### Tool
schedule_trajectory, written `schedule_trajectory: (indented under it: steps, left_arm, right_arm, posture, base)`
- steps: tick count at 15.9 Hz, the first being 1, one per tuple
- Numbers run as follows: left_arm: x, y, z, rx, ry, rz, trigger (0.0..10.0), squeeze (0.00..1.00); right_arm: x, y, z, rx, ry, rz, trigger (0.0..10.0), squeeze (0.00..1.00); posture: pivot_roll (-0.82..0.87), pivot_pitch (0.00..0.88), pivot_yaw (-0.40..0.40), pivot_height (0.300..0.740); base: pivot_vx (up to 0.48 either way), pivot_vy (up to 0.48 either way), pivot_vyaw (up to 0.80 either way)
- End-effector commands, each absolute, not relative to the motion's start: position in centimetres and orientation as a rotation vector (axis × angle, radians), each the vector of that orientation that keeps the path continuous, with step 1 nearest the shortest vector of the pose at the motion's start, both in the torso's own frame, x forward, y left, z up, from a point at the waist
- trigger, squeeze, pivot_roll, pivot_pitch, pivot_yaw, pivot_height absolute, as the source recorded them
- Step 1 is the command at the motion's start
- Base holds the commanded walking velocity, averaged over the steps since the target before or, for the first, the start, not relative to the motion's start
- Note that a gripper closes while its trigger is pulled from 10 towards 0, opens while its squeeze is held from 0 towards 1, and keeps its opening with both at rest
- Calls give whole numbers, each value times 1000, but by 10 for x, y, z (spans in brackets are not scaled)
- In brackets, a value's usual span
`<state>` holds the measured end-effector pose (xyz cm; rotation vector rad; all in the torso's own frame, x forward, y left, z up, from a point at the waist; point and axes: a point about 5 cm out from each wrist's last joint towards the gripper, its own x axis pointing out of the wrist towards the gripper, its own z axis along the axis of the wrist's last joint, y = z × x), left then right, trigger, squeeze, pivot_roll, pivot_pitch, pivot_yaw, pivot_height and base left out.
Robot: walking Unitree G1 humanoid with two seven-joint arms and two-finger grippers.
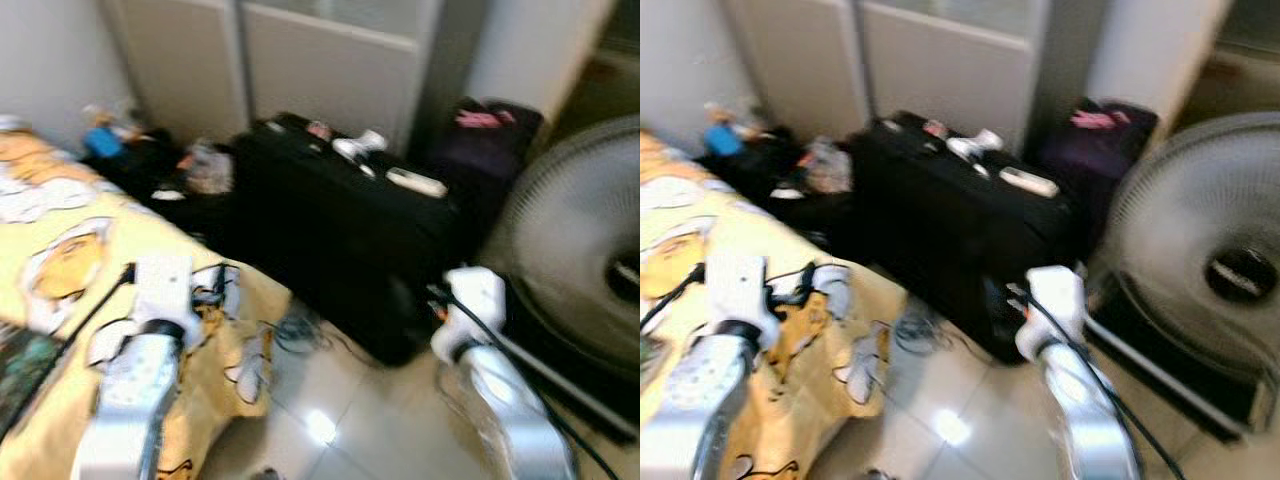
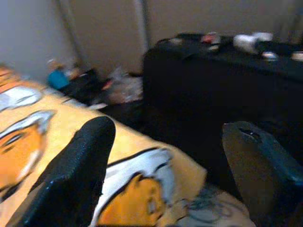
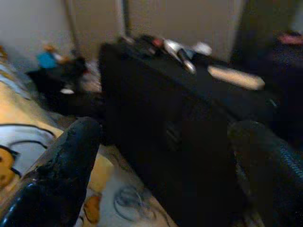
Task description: Clean up the room
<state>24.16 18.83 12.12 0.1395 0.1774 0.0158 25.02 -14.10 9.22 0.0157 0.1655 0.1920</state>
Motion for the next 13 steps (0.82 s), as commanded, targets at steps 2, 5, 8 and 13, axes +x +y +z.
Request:
schedule_trajectory:
  steps: [2,5,8,13]
  left_arm:
    - [244,180,119,162,184,-37,10000,0]
    - [241,178,112,149,207,-20,10000,0]
    - [249,183,113,161,198,-6,10000,0]
    - [253,181,107,190,210,-24,10000,0]
  right_arm:
    - [251,-151,89,-6,179,151,10000,1000]
    - [249,-160,86,45,183,98,10000,1000]
    - [257,-160,86,26,178,93,10000,1000]
    - [263,-159,89,12,166,115,10000,1000]
  posture:
    - [-47,0,17,740]
    - [-35,0,14,740]
    - [-26,0,5,740]
    - [-31,0,3,740]
  base:
    - [0,0,800]
    - [0,0,800]
    - [0,290,800]
    - [0,283,800]
